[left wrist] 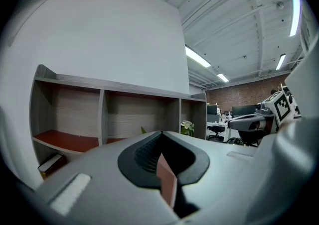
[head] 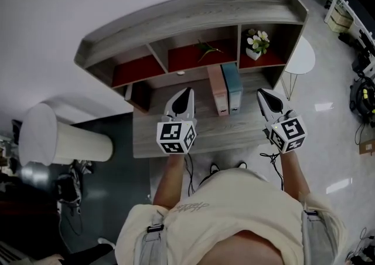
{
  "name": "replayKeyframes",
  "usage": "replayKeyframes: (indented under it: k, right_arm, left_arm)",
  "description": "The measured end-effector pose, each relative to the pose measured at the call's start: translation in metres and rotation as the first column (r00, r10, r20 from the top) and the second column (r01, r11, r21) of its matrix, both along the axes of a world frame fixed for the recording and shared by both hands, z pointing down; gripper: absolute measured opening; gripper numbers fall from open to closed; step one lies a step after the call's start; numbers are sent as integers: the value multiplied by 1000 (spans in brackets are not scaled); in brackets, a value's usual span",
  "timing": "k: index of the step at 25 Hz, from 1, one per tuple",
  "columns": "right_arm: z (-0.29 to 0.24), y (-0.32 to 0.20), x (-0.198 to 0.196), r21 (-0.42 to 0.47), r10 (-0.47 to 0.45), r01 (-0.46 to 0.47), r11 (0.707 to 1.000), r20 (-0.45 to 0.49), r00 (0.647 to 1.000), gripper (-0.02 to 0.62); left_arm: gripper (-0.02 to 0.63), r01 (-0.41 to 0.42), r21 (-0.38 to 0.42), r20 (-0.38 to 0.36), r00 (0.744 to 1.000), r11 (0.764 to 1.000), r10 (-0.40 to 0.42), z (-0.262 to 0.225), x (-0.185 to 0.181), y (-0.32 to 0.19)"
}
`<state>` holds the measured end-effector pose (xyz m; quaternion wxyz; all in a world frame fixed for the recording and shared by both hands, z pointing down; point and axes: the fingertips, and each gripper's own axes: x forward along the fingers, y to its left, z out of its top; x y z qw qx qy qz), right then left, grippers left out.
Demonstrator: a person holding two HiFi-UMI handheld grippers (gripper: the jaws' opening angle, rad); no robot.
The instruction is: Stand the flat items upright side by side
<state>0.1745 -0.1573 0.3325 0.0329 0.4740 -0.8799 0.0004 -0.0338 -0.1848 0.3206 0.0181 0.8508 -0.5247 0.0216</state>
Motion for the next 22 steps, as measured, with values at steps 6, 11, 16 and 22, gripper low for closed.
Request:
replayKeyframes:
  k: [6,11,16,22]
  right_arm:
    - [0,4,1,-2,-2,2,1000,11,1000,2]
    - [2,7,-3,0,-8,8,1000,4,1000,2]
    - [5,7,-7,-4,-15,15,1000,-12,1000,2]
    - [5,7,-11,-7,-16,16,1000,-17,1000,2]
  left_arm:
    - [15,-4,-5,-9,1000,1000,4,4,6,-1]
    - [15,-30,-14,8,1000,999,30,7,13,-1]
    - [15,-27,-16,0,1000,1000,27,8,11,-1]
    - [15,-34,-21,-12,999,999,34,7,10,1]
